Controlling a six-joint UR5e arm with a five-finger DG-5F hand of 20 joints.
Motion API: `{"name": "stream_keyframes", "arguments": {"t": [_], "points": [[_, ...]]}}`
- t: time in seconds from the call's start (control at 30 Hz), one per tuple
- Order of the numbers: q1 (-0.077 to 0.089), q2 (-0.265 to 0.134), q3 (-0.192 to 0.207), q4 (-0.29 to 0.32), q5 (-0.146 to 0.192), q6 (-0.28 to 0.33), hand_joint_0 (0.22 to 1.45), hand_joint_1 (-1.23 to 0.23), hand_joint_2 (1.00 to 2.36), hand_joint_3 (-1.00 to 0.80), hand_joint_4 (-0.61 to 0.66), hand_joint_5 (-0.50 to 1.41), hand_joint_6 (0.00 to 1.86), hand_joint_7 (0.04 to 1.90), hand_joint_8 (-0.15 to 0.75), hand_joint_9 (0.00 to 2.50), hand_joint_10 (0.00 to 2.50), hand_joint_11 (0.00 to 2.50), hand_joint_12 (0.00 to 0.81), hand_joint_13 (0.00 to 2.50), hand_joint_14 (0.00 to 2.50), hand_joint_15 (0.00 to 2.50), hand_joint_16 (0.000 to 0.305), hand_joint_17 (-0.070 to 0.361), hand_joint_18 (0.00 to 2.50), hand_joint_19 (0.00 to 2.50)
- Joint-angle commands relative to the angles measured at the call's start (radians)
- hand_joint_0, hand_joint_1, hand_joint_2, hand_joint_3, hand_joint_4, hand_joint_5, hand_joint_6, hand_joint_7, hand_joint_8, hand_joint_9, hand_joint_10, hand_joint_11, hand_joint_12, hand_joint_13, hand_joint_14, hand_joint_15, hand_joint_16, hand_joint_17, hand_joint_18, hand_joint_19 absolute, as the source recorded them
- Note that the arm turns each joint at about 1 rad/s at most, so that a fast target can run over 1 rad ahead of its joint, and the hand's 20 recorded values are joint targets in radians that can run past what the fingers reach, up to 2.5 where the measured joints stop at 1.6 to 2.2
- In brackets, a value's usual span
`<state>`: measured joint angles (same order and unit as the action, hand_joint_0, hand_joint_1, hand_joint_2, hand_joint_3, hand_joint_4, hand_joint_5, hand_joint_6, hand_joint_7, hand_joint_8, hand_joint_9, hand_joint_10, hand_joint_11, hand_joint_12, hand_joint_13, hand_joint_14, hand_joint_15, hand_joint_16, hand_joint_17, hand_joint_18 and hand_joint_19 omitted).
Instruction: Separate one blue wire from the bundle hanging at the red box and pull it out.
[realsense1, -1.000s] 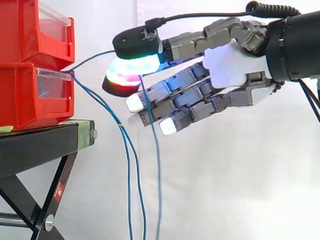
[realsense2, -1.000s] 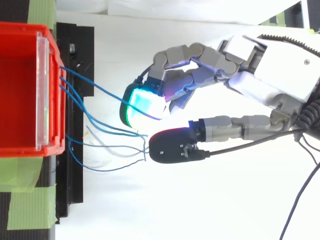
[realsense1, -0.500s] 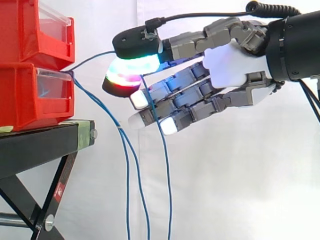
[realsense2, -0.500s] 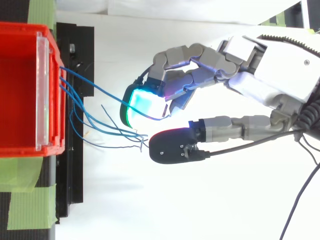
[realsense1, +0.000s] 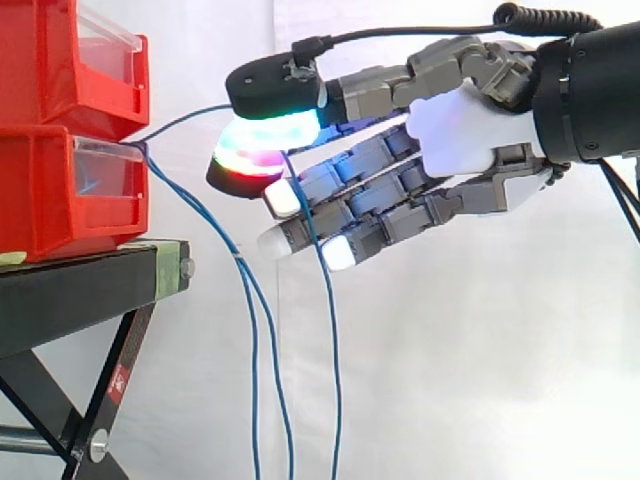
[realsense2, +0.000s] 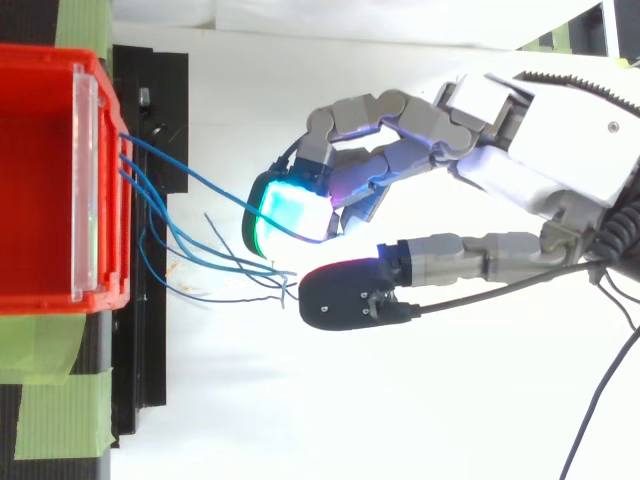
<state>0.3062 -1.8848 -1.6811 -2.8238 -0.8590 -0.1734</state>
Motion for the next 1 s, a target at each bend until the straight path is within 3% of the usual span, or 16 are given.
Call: {"name": "stream_keyframes", "arguments": {"t": [0.0,0.47,0.97], "points": [[0.001,0.001,0.000,-0.002,0.000,0.000,0.56,-0.57,1.01,-0.33,0.20,-0.17,0.76,1.14,0.329,0.81,0.02,1.03,0.366,0.62,0.02,0.69,0.045,0.101,0.69,0.87],[0.004,0.000,0.000,-0.005,-0.002,0.000,0.54,-0.51,1.01,-0.40,0.20,-0.17,0.75,1.15,0.332,0.83,0.02,1.04,0.370,0.64,0.02,0.69,0.046,0.103,0.69,0.87],[0.004,0.001,0.000,-0.005,-0.002,0.000,0.60,-0.63,1.02,-0.21,0.14,-0.16,0.79,1.12,0.320,0.88,0.02,1.12,0.353,0.67,0.02,0.70,0.043,0.097,0.71,0.86]]}}
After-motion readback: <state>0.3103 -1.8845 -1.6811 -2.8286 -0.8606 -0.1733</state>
